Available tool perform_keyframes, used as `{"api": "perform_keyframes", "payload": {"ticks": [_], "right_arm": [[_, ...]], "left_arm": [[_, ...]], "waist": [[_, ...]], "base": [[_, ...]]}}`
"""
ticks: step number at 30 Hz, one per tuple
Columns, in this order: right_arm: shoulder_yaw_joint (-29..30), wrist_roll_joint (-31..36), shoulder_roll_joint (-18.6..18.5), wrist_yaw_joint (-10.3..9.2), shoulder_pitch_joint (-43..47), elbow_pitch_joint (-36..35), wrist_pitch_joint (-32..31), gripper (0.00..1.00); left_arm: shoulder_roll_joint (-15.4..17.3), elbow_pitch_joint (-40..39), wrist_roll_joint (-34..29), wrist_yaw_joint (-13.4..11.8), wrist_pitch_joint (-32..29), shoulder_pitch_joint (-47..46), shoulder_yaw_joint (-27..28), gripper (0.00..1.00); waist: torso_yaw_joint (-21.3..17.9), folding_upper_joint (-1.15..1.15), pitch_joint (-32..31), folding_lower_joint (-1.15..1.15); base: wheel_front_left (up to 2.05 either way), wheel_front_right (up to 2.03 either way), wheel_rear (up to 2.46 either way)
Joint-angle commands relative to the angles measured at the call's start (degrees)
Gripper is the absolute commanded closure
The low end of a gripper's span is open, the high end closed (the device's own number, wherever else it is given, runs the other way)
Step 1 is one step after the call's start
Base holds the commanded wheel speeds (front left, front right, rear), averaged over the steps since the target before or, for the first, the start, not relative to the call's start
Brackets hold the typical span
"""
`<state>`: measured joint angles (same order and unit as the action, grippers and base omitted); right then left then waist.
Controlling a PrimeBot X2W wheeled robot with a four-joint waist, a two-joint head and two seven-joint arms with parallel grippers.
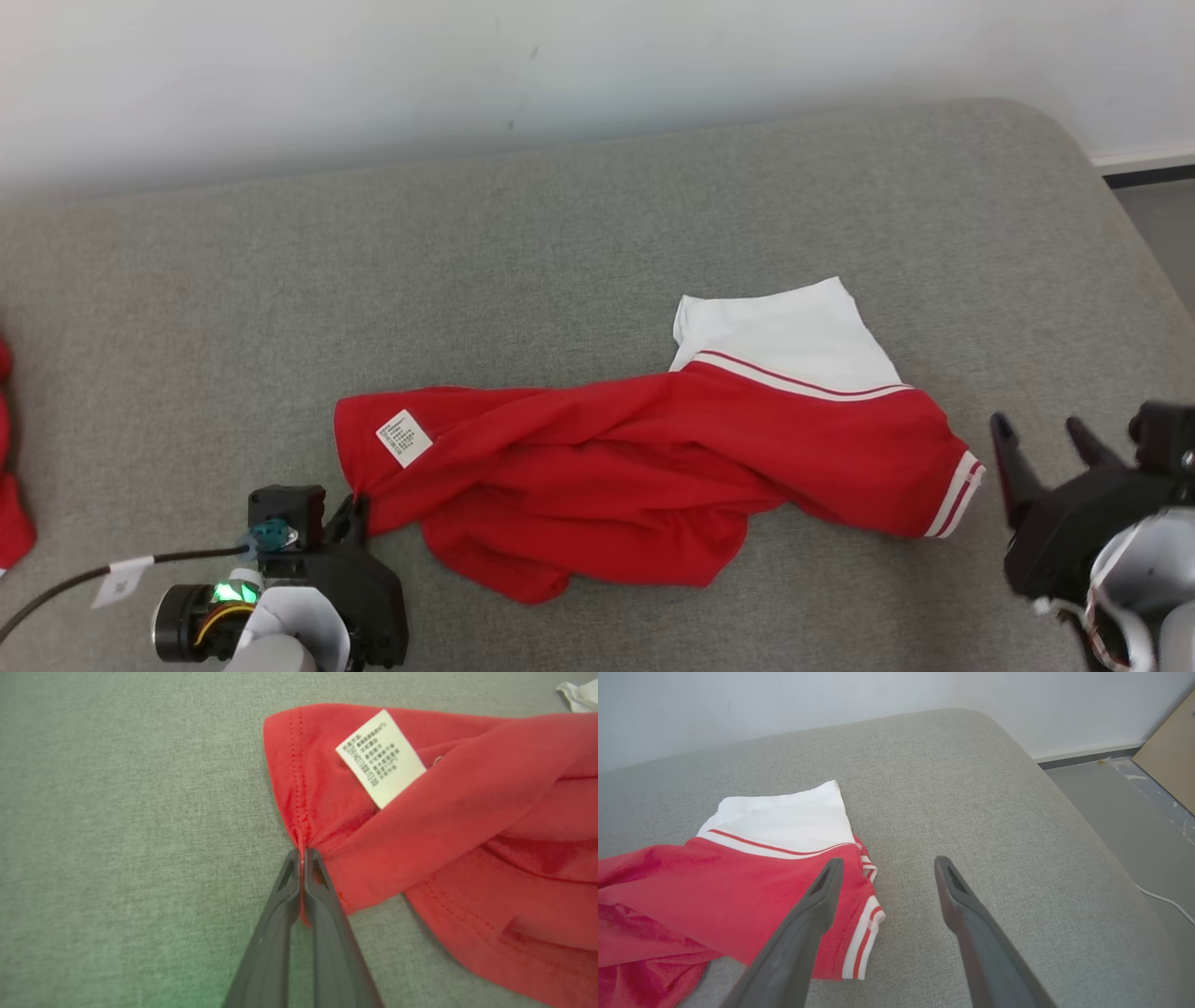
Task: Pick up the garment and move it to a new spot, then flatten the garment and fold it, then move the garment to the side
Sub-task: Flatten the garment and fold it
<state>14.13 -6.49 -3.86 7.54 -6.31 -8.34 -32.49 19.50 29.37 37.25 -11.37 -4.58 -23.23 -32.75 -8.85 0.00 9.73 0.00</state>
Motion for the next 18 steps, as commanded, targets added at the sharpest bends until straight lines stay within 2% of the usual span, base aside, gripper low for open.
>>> {"api": "perform_keyframes", "payload": {"ticks": [1,8,18], "right_arm": [[1.2,0.7,-0.9,-0.11,-2.1,1.0,-1.6,0.00],[1.6,2.3,-4.5,-0.11,-11.9,8.5,-4.7,0.00],[0.9,7.8,-7.8,-0.11,-27.2,26.1,-1.7,0.00]], "left_arm": [[0.2,-1.0,-1.1,-0.7,0.5,1.6,-0.5,1.00],[0.7,-5.1,-2.1,-1.5,1.2,1.9,-1.3,1.00],[0.4,-9.9,-4.6,-1.5,2.0,-2.0,-2.9,1.00]], "waist": [[1.1,0.00,1.5,0.00],[3.4,0.00,4.5,0.00],[8.0,0.00,10.6,0.00]], "base": [[0.00,0.00,0.00],[0.00,0.00,0.00],[0.00,0.00,0.00]]}}
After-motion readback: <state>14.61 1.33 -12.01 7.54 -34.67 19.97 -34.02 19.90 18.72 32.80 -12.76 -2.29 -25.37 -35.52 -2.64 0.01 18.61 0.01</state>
